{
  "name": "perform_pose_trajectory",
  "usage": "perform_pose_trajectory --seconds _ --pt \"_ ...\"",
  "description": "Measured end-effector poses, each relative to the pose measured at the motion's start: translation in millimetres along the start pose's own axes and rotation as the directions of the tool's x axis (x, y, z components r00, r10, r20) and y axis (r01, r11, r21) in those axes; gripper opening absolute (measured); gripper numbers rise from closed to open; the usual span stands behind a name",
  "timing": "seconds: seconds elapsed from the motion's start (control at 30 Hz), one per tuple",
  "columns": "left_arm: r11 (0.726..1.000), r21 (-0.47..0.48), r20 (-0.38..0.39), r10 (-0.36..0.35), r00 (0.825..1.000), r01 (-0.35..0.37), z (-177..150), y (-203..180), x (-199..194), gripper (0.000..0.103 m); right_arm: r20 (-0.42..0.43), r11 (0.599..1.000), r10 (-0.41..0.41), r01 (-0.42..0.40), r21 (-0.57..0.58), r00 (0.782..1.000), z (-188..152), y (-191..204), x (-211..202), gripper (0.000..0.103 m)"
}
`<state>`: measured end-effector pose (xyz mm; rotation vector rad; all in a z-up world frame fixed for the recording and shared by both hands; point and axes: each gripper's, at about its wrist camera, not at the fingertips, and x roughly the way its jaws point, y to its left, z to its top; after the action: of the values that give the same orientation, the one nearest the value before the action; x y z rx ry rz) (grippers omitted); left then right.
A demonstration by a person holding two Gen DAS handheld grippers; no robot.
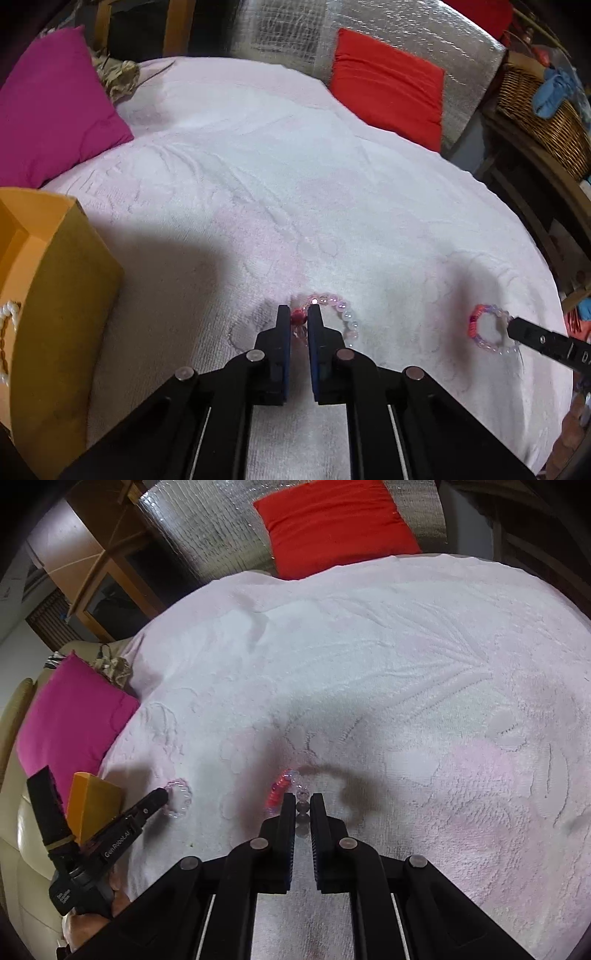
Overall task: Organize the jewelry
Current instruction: 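Lift the clear bracelet with the left gripper while the right gripper grasps the pink-purple bracelet, then carry both bracelets over the orange box and open both grippers to drop them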
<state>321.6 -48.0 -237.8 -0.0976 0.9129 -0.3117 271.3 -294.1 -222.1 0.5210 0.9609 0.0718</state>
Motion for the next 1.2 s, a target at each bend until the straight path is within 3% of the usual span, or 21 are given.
perform_pose_trajectory --seconds 0.53,0.73,0.9,1.07,1.2 --pt "0.995 0.082 0.086 -0.055 0.995 0.048 -9.1 -17.0 -67.3 0.009 0.09 0.98 0.2 -0.2 -0.014 0.976 1.3 20.2 -31.8 0.009" --pt "0.994 0.087 0.115 -0.076 0.99 0.066 -20.5 -15.6 -102.5 0.009 0.103 0.97 0.24 -0.235 -0.061 0.965 -7.3 42.5 -45.8 0.009" --pt "0.995 0.074 0.165 -0.075 0.983 0.064 -31.5 -0.8 -148.0 0.009 0.1 0.955 0.277 -0.261 -0.143 0.956 -16.6 79.4 -59.4 0.009" --pt "0.998 0.034 0.245 -0.054 0.968 0.047 -36.6 35.4 -200.8 0.009 0.052 0.926 0.306 -0.285 -0.246 0.951 -25.5 140.2 -56.4 0.009" --pt "0.999 0.029 0.265 0.025 0.964 -0.034 -45.9 82.0 -237.6 0.009 0.006 0.892 0.338 -0.318 -0.322 0.941 -29.6 201.8 -47.3 0.009"
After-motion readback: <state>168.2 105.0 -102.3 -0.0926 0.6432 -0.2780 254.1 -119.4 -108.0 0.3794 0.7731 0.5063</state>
